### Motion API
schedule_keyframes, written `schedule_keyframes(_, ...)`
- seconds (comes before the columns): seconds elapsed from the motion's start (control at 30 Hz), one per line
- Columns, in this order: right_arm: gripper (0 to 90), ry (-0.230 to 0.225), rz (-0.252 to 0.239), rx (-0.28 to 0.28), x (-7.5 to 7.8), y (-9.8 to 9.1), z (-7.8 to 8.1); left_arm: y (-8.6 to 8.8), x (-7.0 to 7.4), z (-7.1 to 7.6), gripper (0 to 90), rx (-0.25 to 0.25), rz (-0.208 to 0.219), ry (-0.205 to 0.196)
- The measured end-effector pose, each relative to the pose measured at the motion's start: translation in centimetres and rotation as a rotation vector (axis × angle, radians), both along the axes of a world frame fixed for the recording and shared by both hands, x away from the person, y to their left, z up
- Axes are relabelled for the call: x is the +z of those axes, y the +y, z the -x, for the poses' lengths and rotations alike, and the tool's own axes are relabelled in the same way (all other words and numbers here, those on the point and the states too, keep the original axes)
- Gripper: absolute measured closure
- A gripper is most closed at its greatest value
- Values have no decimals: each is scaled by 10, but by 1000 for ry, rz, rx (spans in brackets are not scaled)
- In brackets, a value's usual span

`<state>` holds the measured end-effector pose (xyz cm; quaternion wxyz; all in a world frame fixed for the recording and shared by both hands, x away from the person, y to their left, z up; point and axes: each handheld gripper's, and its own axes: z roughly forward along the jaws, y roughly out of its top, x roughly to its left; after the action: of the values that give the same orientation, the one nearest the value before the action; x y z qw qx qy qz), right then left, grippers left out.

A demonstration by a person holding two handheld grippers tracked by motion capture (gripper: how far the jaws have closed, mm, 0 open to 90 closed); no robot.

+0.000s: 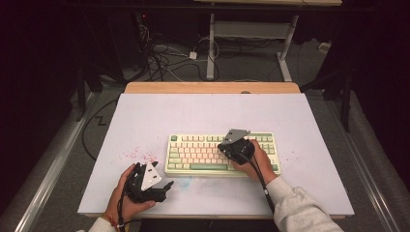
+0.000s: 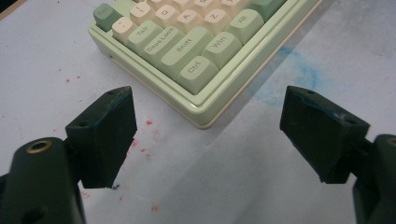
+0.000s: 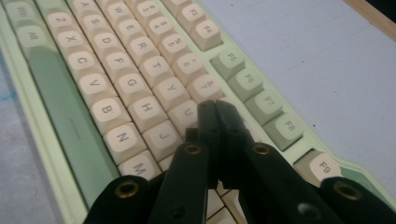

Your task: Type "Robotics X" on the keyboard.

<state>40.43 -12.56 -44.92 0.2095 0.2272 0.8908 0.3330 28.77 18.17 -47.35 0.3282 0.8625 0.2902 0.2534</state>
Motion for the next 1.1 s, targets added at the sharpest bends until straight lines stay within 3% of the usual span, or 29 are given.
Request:
schedule_keyframes(0.23, 900, -5, 14, 1, 0, 1, 0, 1, -1, 2, 177, 0, -10, 8)
schedule_keyframes(0.4, 900, 12, 58, 2, 0, 4, 0, 0, -2, 0, 177, -2, -7, 12)
schedule_keyframes(0.63, 900, -1, -23, -9, 9, -3, 4, -1, 0, -1, 177, -4, -11, 8)
schedule_keyframes(0.83, 843, -35, -100, -3, 20, -10, 9, 1, -1, 1, 177, 5, -18, 15)
schedule_keyframes(1.1, 595, -94, -150, -5, 31, -12, 17, 3, -2, 1, 177, 15, -25, 20)
